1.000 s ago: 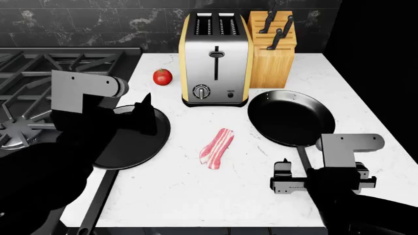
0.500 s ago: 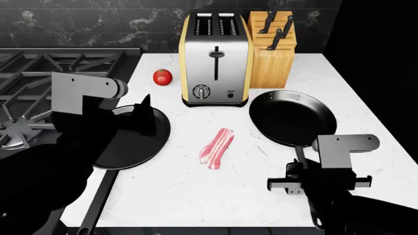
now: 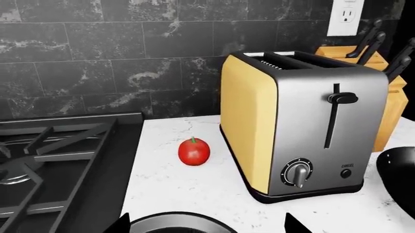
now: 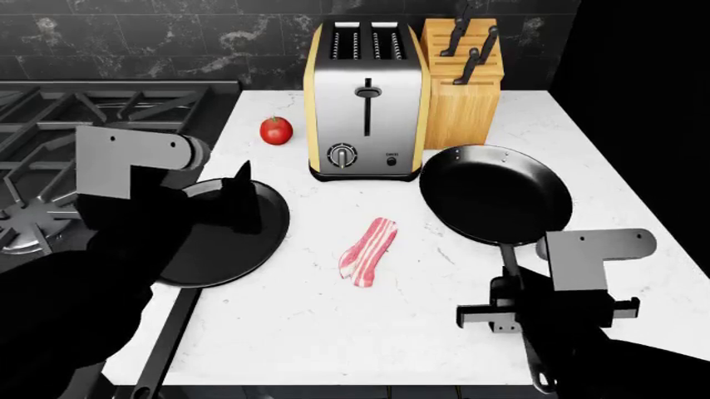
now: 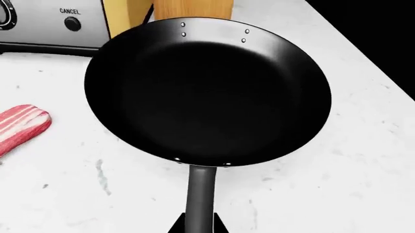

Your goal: Place both pans onto different burners. Then place the tomato and the bacon on different pans.

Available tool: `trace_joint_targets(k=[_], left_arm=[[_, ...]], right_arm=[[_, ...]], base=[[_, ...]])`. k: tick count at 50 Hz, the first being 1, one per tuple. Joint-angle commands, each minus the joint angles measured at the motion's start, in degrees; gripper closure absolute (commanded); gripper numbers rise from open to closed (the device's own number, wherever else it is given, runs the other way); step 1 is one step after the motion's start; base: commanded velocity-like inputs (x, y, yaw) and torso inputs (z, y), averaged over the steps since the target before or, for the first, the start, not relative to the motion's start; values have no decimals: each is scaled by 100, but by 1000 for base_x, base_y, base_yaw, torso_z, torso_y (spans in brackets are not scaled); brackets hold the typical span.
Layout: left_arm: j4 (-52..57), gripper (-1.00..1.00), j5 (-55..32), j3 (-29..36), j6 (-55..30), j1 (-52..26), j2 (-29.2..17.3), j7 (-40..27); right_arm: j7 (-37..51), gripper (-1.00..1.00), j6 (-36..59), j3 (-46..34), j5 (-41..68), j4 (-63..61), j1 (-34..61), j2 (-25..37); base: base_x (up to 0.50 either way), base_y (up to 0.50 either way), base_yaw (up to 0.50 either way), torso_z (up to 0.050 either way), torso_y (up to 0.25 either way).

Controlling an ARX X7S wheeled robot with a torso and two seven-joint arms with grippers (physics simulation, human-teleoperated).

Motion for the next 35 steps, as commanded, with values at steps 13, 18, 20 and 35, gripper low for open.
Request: trace_joint_targets(k=[13, 18, 20, 35], left_arm=[[669, -100, -1093, -514, -560, 85, -246, -843], [605, -100, -1985, -517, -1085, -219, -326, -1441], [573, -100, -2435, -508, -1285, -352, -387, -1825], [917, -100, -3694, -850, -1042, 678, -695, -3319]], right_arm=[[230, 100, -279, 508, 2, -564, -121, 233], [283, 100, -305, 585, 88, -646, -121, 284], [270, 100, -327, 603, 84, -658, -125, 293], [189, 100, -428, 743, 130, -670, -129, 411]], base=[[0, 0, 0, 0, 1], [0, 0, 0, 0, 2], [0, 0, 0, 0, 0], [0, 0, 0, 0, 1]])
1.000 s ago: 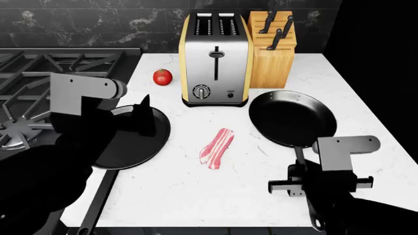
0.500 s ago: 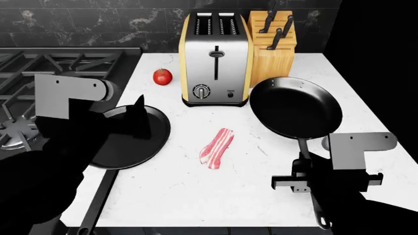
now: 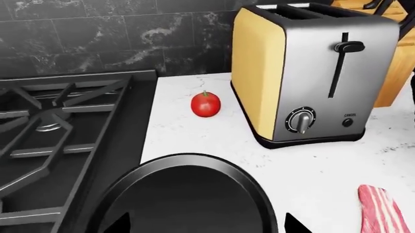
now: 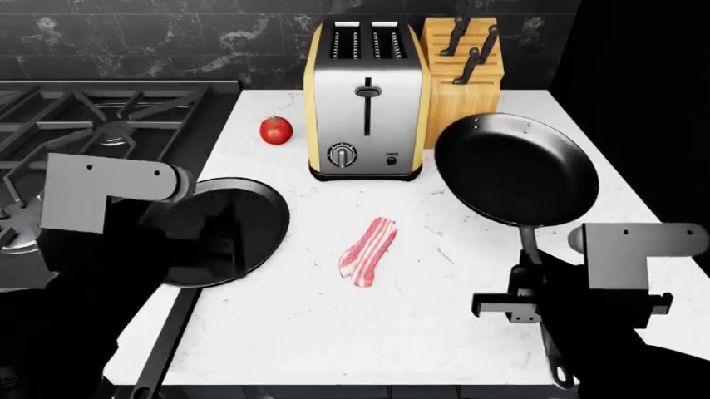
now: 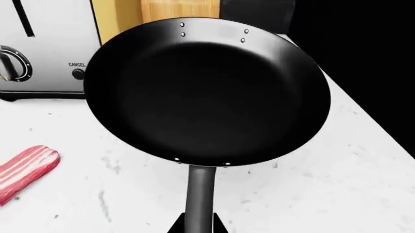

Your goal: Place both pans onto different burners. Then place the tomato and the bacon on different pans.

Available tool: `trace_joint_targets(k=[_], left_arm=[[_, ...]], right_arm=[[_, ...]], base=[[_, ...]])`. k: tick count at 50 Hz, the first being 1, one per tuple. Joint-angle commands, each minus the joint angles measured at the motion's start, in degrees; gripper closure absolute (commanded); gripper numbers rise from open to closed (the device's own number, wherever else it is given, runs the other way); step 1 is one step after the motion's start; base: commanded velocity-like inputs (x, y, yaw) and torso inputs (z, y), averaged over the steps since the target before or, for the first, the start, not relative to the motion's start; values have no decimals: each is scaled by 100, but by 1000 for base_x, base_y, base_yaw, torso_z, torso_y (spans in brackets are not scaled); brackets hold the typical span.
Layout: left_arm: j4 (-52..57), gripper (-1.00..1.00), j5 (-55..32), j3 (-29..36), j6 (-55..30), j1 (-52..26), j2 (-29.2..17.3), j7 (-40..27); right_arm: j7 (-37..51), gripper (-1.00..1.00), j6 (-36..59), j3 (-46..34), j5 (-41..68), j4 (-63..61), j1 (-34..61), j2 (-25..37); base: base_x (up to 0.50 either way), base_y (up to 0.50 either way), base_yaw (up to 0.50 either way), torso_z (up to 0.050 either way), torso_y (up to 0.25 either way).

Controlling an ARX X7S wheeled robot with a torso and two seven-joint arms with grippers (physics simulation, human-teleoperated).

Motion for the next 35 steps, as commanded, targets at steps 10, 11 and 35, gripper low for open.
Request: trace_joint_targets(k=[10, 11, 35], left_arm=[[503, -100, -360, -555, 301, 1451, -68, -519], [527, -100, -291, -599, 333, 1548, -50, -463], [527, -100, 403, -646, 490, 2246, 30, -152]], right_arm=[[5, 100, -99, 240, -140, -56, 140, 93], [-15, 100, -109, 234, -162, -46, 133, 89], [-160, 100, -136, 47, -398, 132, 161, 15]], base=[[0, 0, 0, 2, 1], [0, 0, 0, 0, 0], [0, 0, 0, 0, 2]])
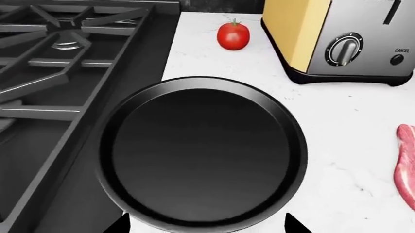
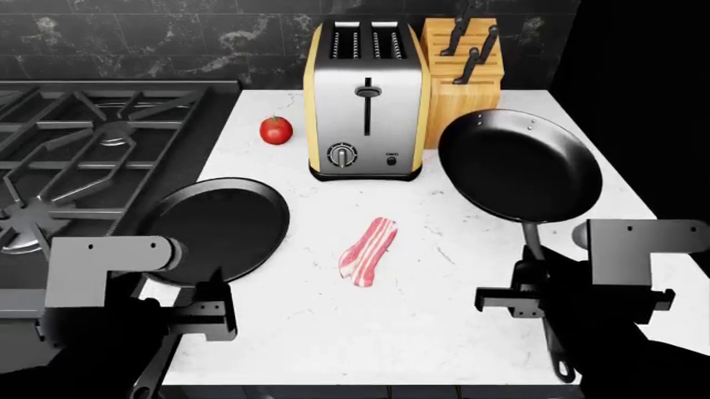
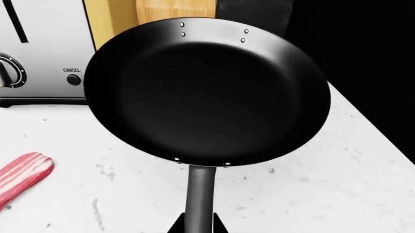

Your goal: Place both pans onto different burners. Then place the tomato and the bacon on different pans.

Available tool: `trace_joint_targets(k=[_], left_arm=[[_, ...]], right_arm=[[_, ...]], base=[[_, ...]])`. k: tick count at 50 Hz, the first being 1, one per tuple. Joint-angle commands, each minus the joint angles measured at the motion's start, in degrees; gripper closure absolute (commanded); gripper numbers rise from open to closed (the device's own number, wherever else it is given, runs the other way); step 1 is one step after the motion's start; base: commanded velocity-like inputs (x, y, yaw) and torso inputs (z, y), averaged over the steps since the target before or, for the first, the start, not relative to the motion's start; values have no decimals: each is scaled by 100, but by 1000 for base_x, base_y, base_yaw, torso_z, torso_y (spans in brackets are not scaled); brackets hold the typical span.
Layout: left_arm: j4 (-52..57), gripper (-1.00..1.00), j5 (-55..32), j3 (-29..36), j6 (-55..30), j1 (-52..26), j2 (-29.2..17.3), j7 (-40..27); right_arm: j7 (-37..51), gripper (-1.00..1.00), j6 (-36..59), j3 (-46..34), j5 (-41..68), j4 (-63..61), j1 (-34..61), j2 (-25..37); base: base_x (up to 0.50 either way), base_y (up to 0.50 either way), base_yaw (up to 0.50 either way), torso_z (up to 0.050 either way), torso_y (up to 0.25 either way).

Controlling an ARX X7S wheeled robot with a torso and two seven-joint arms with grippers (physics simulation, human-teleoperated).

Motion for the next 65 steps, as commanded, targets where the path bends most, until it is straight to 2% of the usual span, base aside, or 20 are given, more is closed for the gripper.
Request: trace_joint_targets(k=[1, 26, 38, 55, 56, 65], left_arm=[[27, -100, 322, -51, 90, 393, 27, 130], [-296, -100, 1019, 366, 168, 548, 213, 764], [-352, -100, 1445, 261, 483, 983, 218, 1064], [-600, -100, 1789, 515, 536, 1017, 243, 1303], [-602, 100, 1804, 537, 523, 1012, 234, 1304], [-508, 100, 2147, 854, 450, 982, 103, 1441]], right_arm=[[1, 100, -16, 59, -266, 24, 146, -25], [5, 100, -3, -46, -291, 107, 203, -59], [-117, 100, -71, -104, -423, 201, 141, -86], [-91, 100, -65, -132, -422, 228, 139, -78], [-91, 100, -70, -129, -424, 230, 135, -76], [-76, 100, -113, -88, -415, 214, 83, -48]], base=[[0, 0, 0, 0, 0], [0, 0, 0, 0, 2], [1, 0, 0, 0, 1], [3, 1, 0, 0, 0], [0, 0, 0, 0, 0], [1, 1, 0, 0, -2]])
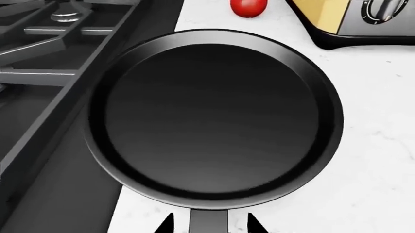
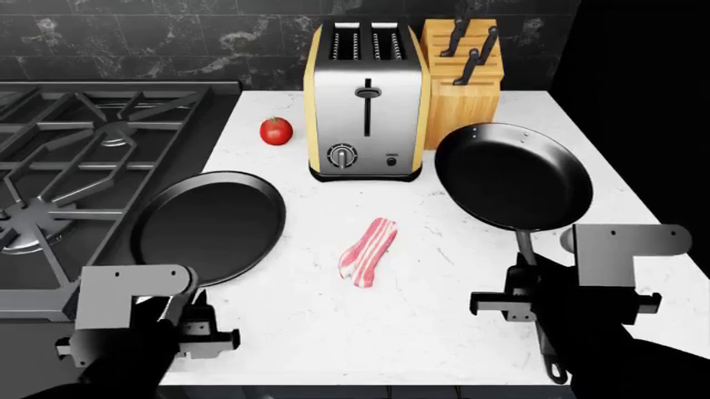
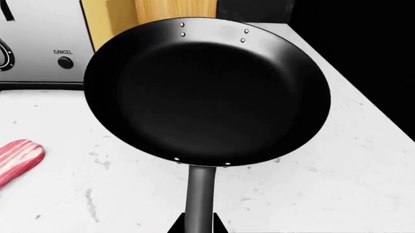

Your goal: Place both pans onto different burners. Then place the tomato and the bacon on different pans.

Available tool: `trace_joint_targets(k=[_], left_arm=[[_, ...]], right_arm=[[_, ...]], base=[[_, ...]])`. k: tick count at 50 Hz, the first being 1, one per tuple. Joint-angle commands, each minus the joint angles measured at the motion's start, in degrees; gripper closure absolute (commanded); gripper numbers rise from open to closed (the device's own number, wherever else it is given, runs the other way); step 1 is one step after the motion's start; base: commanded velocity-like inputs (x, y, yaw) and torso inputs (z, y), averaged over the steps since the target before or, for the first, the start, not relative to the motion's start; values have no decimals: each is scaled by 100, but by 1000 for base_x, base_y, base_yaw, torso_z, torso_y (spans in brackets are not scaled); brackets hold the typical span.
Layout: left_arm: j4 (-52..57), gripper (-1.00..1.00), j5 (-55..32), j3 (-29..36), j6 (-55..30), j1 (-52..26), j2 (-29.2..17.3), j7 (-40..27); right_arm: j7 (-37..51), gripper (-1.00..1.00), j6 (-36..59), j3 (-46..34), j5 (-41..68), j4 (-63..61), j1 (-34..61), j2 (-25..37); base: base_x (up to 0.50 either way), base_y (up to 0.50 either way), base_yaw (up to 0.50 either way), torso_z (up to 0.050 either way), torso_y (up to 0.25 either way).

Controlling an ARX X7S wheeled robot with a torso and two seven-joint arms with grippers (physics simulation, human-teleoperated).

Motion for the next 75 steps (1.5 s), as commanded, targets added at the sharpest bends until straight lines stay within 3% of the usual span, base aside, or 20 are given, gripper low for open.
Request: trace_joint_targets(k=[1, 14, 29, 41, 54, 75], left_arm=[[-201, 100, 193, 423, -162, 167, -88, 164], [-88, 100, 400, 644, -105, 60, -133, 387], [180, 100, 438, 440, 4, -316, -205, 159], [751, 100, -447, -129, -178, -732, -582, -443], [1019, 100, -1280, -205, -411, -1470, -863, -1095], [1003, 100, -878, -227, -162, -1381, -763, -770]], right_arm=[[63, 100, -50, 174, -197, -76, 69, 36], [87, 100, -83, 192, -176, -61, 65, 40], [143, 100, -105, 242, -147, -144, 122, 94], [217, 100, -133, 286, -118, -188, 136, 117], [317, 100, -202, 412, -67, -271, 91, 186], [292, 100, -485, 941, 249, -967, 71, 553]], base=[[0, 0, 0, 0, 0], [3, 0, -1, 0, -2], [2, 0, -2, 0, -1], [0, 0, 0, 0, 2], [0, 0, 0, 1, 3], [0, 0, 0, 1, 4]])
